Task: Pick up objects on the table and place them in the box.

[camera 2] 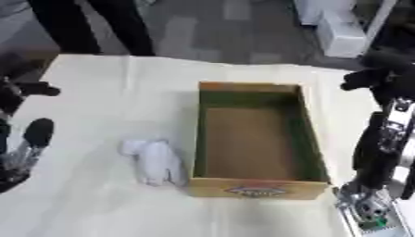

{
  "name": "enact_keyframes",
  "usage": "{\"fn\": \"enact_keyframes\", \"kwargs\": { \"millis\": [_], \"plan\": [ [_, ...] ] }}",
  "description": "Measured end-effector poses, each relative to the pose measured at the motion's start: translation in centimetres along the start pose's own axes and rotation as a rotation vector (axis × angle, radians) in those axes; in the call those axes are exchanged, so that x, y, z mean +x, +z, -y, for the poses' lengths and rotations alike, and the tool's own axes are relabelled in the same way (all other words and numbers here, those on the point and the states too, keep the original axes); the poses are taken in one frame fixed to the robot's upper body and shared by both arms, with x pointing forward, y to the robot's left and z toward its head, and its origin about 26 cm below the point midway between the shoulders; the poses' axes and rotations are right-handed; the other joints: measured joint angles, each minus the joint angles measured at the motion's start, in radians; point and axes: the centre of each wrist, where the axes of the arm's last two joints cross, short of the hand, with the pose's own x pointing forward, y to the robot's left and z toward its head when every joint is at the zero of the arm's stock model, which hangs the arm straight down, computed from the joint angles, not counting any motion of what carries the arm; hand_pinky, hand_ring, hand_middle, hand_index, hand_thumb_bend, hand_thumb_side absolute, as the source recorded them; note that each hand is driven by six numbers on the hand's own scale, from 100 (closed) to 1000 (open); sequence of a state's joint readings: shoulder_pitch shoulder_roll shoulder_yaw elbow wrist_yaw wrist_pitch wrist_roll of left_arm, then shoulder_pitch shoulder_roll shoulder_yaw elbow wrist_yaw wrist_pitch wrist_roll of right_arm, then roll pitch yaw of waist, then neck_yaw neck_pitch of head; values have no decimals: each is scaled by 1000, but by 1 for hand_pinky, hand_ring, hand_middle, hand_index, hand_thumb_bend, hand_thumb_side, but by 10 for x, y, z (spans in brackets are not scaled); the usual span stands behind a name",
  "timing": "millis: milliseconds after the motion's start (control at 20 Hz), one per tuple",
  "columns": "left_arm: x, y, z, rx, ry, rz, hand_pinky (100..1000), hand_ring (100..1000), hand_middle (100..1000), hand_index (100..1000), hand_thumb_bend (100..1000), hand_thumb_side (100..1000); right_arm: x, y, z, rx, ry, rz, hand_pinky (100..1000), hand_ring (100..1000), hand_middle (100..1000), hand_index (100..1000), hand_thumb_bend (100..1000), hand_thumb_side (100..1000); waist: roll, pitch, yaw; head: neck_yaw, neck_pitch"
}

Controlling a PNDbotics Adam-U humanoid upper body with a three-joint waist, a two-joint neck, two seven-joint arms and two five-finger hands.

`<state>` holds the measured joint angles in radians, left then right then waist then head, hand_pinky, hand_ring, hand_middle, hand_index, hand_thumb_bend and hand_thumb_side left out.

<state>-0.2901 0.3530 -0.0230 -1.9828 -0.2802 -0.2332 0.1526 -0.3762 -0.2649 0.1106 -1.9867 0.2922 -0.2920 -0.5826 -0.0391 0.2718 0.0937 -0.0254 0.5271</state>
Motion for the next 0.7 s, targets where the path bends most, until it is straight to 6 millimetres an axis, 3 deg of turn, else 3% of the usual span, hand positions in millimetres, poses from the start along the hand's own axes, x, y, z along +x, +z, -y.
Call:
{"fn": "enact_keyframes", "kwargs": {
  "millis": [500, 700],
  "plan": [
    [0, 0, 0, -1, 0, 1, 810, 692, 829, 984, 360, 616, 0, 0, 0, 2, 1, -1, 429, 490, 570, 665, 100, 858, 6, 0, -3, 0, 0],
    [0, 0, -1, -30, -11, 8, 848, 729, 859, 1000, 435, 647, 0, 0, 0, 1, 1, 0, 429, 490, 569, 665, 100, 858, 8, -1, -5, 0, 10]
  ]
}}
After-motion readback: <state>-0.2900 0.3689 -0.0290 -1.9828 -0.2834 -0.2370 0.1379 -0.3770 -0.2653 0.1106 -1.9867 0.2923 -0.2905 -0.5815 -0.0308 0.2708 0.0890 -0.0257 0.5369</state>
